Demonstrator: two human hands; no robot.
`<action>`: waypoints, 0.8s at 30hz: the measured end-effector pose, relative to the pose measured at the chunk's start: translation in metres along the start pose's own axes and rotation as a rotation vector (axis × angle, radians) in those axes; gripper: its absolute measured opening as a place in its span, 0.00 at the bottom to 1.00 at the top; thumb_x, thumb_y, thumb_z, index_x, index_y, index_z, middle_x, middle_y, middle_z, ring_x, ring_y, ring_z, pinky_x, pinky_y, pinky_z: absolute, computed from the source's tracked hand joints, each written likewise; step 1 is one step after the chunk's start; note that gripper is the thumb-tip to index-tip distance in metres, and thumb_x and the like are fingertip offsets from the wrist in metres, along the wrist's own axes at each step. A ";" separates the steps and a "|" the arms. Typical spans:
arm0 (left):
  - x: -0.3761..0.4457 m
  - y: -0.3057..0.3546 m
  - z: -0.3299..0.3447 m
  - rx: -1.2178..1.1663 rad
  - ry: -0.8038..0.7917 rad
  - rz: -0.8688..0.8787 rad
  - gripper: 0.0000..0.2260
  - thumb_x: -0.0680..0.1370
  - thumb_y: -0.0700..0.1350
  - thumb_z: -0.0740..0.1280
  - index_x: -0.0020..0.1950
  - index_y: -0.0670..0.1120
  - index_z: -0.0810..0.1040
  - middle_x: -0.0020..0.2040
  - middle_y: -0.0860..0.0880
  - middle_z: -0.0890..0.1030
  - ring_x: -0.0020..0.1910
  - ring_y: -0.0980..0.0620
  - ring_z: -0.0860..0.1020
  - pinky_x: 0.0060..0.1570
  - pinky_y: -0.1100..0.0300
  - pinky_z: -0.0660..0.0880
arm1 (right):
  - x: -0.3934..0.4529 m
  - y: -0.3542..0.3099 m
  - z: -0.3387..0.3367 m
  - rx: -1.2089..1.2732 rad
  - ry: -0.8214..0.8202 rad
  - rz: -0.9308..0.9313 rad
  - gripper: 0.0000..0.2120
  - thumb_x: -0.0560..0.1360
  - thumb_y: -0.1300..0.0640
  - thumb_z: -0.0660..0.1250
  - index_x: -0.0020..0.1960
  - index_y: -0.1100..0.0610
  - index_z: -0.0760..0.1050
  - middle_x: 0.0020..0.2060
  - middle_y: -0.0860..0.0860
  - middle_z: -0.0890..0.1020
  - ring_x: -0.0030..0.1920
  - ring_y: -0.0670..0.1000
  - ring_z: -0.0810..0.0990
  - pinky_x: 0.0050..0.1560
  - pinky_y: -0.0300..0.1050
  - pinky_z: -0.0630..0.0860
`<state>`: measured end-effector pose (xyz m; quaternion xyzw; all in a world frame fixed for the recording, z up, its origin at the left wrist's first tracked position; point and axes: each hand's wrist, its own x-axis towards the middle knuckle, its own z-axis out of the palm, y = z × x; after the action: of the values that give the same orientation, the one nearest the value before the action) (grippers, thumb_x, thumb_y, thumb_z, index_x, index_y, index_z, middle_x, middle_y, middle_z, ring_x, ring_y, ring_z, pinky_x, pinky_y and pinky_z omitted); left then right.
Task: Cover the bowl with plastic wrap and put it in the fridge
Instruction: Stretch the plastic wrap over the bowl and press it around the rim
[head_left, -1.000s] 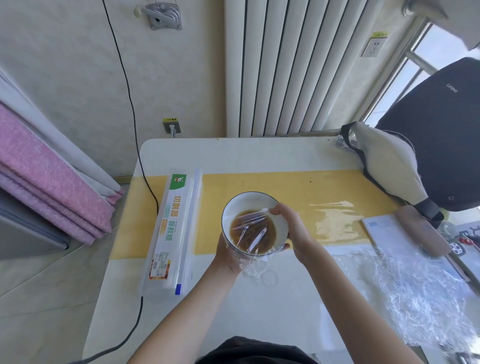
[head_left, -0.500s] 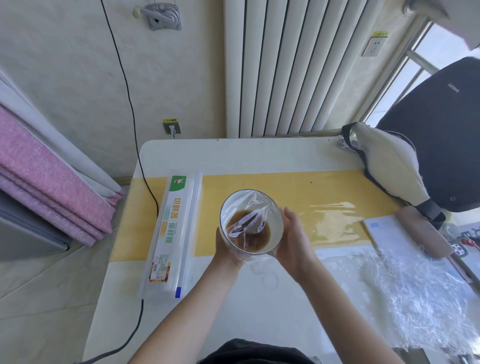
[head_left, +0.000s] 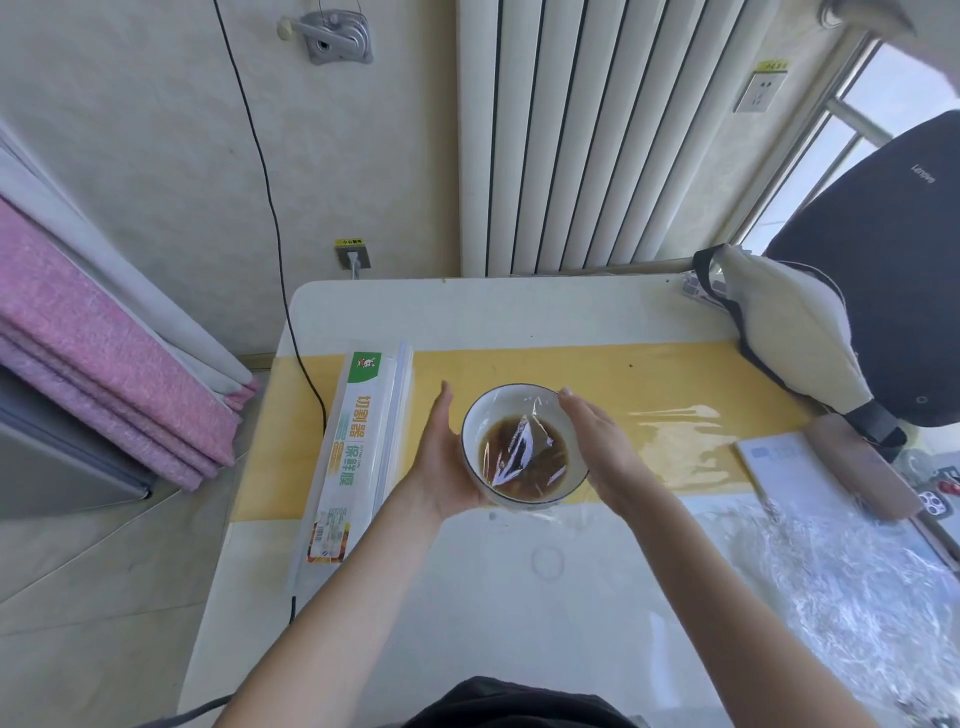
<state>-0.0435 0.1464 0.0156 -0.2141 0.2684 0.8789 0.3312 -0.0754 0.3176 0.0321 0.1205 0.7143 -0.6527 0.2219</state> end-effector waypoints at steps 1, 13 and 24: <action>-0.003 0.003 0.001 0.092 -0.008 -0.036 0.38 0.68 0.74 0.57 0.60 0.44 0.80 0.60 0.41 0.80 0.57 0.40 0.79 0.59 0.42 0.71 | 0.002 -0.002 -0.002 -0.054 -0.035 -0.029 0.28 0.75 0.39 0.60 0.66 0.57 0.75 0.65 0.53 0.78 0.68 0.54 0.73 0.72 0.56 0.65; -0.001 -0.003 -0.003 0.085 0.138 0.146 0.20 0.72 0.59 0.63 0.53 0.45 0.81 0.51 0.41 0.82 0.48 0.41 0.81 0.50 0.44 0.78 | -0.009 0.018 -0.030 0.121 -0.021 0.143 0.29 0.78 0.33 0.45 0.61 0.48 0.76 0.61 0.48 0.78 0.59 0.50 0.75 0.62 0.55 0.67; 0.001 -0.006 -0.015 0.018 0.214 0.213 0.20 0.73 0.59 0.62 0.53 0.45 0.80 0.48 0.41 0.82 0.48 0.41 0.80 0.50 0.46 0.78 | -0.032 0.050 -0.009 0.555 0.087 0.082 0.17 0.83 0.53 0.53 0.37 0.57 0.66 0.41 0.56 0.82 0.38 0.51 0.82 0.50 0.48 0.76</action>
<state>-0.0372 0.1421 0.0015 -0.2739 0.3313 0.8787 0.2077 -0.0260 0.3358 0.0035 0.2332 0.5116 -0.8081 0.1757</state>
